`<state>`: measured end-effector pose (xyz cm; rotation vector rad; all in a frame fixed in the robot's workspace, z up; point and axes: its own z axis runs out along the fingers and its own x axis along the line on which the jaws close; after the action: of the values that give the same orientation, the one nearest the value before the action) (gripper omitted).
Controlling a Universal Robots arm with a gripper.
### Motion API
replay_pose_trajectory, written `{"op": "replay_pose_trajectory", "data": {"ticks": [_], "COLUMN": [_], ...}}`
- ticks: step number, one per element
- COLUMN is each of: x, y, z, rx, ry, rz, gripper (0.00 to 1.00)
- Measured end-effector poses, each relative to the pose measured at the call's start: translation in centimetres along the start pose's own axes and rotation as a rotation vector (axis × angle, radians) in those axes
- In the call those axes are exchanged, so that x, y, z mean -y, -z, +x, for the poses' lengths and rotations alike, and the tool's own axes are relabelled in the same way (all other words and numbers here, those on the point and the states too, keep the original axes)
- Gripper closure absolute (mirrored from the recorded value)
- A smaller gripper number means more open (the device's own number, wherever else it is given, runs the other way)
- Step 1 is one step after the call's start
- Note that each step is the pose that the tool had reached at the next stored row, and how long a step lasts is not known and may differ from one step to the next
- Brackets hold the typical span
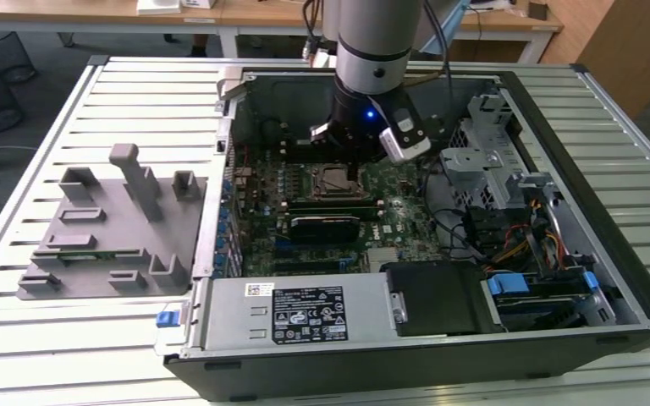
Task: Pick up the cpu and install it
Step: 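Install the second cpu locking lever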
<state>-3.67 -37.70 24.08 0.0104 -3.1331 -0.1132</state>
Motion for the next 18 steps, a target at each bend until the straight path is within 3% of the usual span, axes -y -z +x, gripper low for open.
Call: {"op": "replay_pose_trajectory", "data": {"ticks": [3,4,12,18], "x": [0.11,0.22,1.27,1.5], "y": [0.0,-0.01,-0.3,-0.89], "z": [0.11,0.23,1.37,2.2], "rx": [-0.0209,-0.0244,-0.0258,-0.0264], "ry": [-0.002,-0.002,-0.002,-0.001], "rz": [-0.0005,-0.0016,-0.0019,-0.0018], "gripper": [0.89,0.89,0.89,0.89]}}
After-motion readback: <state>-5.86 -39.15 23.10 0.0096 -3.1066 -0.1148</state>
